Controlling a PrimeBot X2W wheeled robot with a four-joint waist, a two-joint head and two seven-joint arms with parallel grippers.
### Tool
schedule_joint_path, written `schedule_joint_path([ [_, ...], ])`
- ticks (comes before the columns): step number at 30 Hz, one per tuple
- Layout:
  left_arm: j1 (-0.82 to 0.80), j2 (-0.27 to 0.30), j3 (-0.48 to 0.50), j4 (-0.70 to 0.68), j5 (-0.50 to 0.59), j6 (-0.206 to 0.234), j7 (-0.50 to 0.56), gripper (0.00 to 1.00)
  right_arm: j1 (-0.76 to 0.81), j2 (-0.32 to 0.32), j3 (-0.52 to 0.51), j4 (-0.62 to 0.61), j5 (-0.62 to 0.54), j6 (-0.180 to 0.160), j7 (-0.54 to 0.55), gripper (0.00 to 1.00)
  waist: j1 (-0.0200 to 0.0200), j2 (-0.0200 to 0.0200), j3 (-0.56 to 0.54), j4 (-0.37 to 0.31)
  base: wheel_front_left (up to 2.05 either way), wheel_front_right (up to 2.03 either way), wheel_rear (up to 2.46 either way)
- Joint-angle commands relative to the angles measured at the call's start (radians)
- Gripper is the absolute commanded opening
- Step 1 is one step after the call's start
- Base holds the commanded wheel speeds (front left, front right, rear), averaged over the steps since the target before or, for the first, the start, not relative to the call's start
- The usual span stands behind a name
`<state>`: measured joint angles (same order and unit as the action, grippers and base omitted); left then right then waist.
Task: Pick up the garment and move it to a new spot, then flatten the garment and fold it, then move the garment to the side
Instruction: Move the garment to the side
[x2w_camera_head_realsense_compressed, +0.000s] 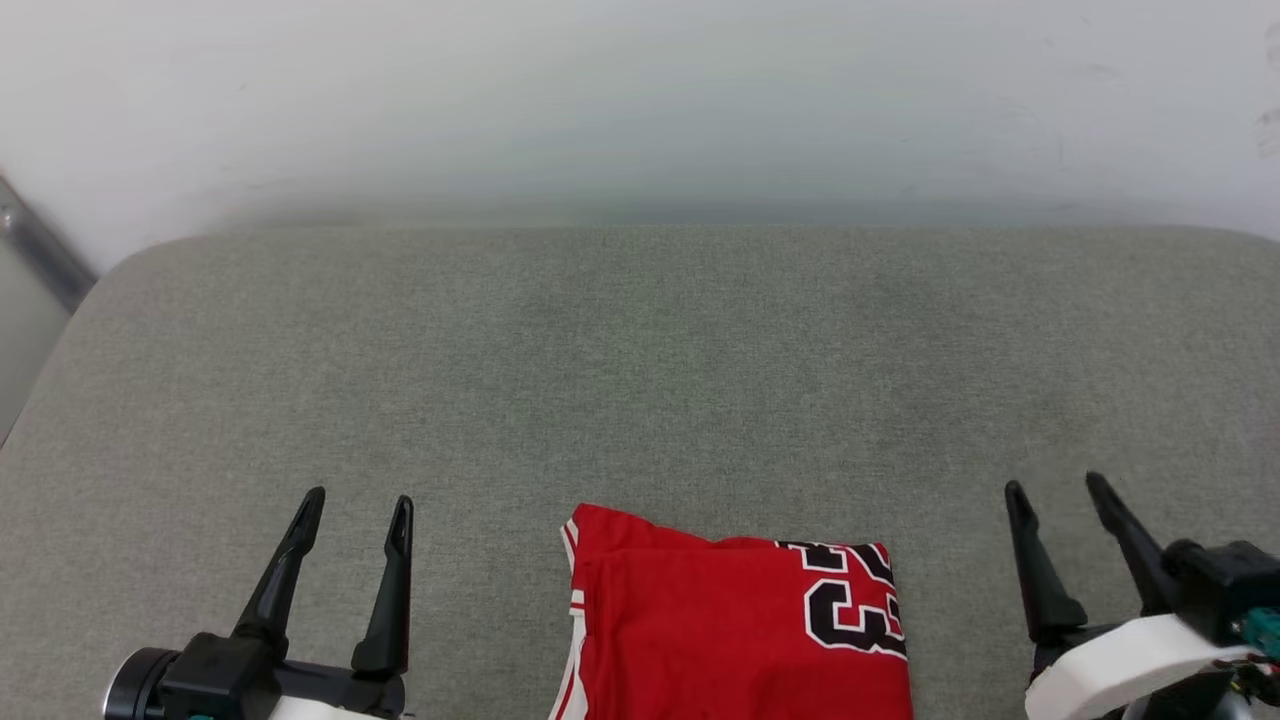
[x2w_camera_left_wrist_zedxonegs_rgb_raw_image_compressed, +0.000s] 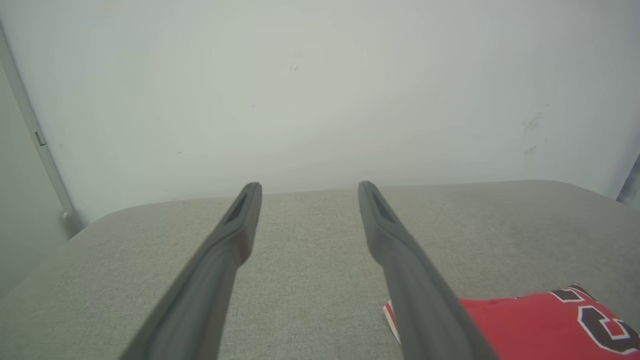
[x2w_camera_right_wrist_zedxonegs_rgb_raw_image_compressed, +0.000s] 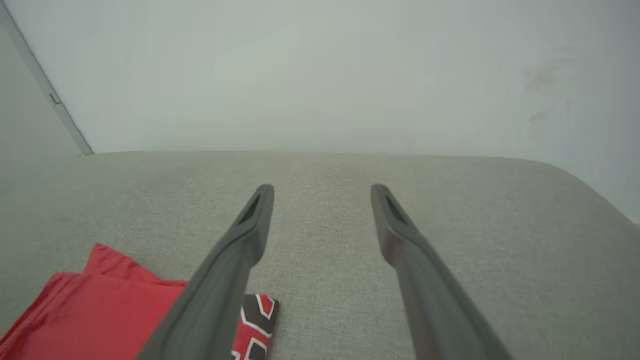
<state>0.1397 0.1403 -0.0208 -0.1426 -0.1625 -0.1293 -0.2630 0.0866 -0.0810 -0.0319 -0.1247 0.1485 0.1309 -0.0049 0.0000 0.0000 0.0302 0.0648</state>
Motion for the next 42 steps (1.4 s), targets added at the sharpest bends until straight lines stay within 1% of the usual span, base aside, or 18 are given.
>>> schedule_joint_path([
  [1,0.003,0.003,-0.001,0.0,0.004,-0.001,-0.002,1.0,0.009,-0.022,0.013,-0.004,0.005,0.0,0.051,1.0,0.0,0.0,0.006,0.003,0.0,0.0,0.0],
  [2,0.002,0.003,-0.002,0.002,0.004,-0.001,-0.002,1.0,0.006,-0.04,0.026,-0.014,0.008,0.0,0.092,1.0,0.0,0.0,0.009,0.006,0.0,0.0,0.0],
  [5,-0.003,0.006,-0.004,0.011,0.004,-0.001,-0.002,1.0,0.01,-0.066,0.061,-0.034,0.054,0.001,0.245,1.0,0.0,0.0,0.02,0.013,0.0,0.0,0.0],
  [6,-0.005,0.007,-0.003,0.014,0.005,-0.001,-0.002,1.0,0.013,-0.065,0.061,-0.039,0.079,-0.001,0.302,1.0,0.0,0.0,0.026,0.016,0.0,0.0,0.0],
  [10,-0.018,0.009,-0.009,0.023,0.001,-0.001,-0.002,1.0,0.039,-0.106,0.111,-0.081,0.14,0.0,0.558,1.0,0.0,0.0,0.048,0.03,0.0,0.0,0.0],
  [12,-0.026,0.008,-0.019,0.032,-0.011,-0.001,-0.002,1.0,0.047,-0.103,0.103,-0.107,0.143,0.0,0.663,1.0,0.0,0.0,0.06,0.041,0.0,0.0,0.0],
  [13,-0.038,0.008,-0.027,0.033,-0.017,-0.001,-0.002,1.0,0.051,-0.083,0.096,-0.132,0.136,0.0,0.745,1.0,0.0,0.0,0.071,0.053,0.0,0.0,0.0],
  [14,-0.042,0.009,-0.031,0.033,-0.019,-0.001,-0.002,1.0,0.051,-0.067,0.085,-0.138,0.136,0.0,0.779,1.0,0.0,0.0,0.078,0.06,0.0,0.0,0.0],
  [16,-0.053,0.011,-0.038,0.033,-0.019,-0.001,-0.002,1.0,0.044,-0.055,0.077,-0.143,0.119,0.0,0.836,1.0,0.0,0.0,0.091,0.075,0.0,0.0,0.0],
  [19,-0.071,0.01,-0.047,0.034,-0.021,-0.001,-0.002,1.0,0.027,-0.025,0.065,-0.123,0.107,0.0,0.893,1.0,0.0,0.0,0.111,0.099,0.0,0.0,0.0],
  [22,-0.083,0.007,-0.054,0.038,-0.021,-0.001,-0.002,1.0,0.007,-0.01,0.056,-0.087,0.09,0.0,0.917,1.0,0.0,0.0,0.131,0.122,0.0,0.0,0.0],
  [29,-0.106,0.005,-0.076,0.047,-0.021,-0.001,-0.002,1.0,-0.031,0.017,0.065,0.036,0.072,0.0,0.921,1.0,0.0,0.0,0.162,0.169,0.0,0.0,0.0],
  [34,-0.113,0.004,-0.085,0.057,-0.021,-0.001,-0.002,1.0,-0.029,0.029,0.104,0.146,0.06,0.001,0.906,1.0,0.0,0.0,0.165,0.188,0.0,0.0,0.0],
  [35,-0.113,0.004,-0.088,0.058,-0.019,-0.001,-0.002,1.0,-0.028,0.032,0.111,0.164,0.061,0.001,0.898,0.95,0.0,0.0,0.163,0.19,0.0,0.0,0.0],
  [36,-0.111,0.004,-0.09,0.06,-0.018,-0.001,-0.002,1.0,-0.031,0.033,0.114,0.179,0.056,0.001,0.887,0.44,0.0,0.0,0.161,0.191,0.0,0.0,0.0],
  [37,-0.108,0.005,-0.092,0.061,-0.018,-0.001,-0.002,1.0,-0.036,0.031,0.127,0.191,0.044,0.001,0.875,0.04,0.0,0.0,0.157,0.19,0.0,0.0,0.0],
  [38,-0.103,0.006,-0.091,0.061,-0.017,-0.001,-0.002,1.0,-0.04,0.027,0.138,0.202,0.038,0.001,0.863,0.0,0.0,0.0,0.153,0.187,0.0,0.0,0.0],
  [42,-0.089,0.011,-0.095,0.062,-0.018,-0.001,-0.002,1.0,-0.071,-0.004,0.168,0.204,0.029,0.001,0.821,0.0,0.0,0.0,0.135,0.154,0.0,0.0,0.0],
])
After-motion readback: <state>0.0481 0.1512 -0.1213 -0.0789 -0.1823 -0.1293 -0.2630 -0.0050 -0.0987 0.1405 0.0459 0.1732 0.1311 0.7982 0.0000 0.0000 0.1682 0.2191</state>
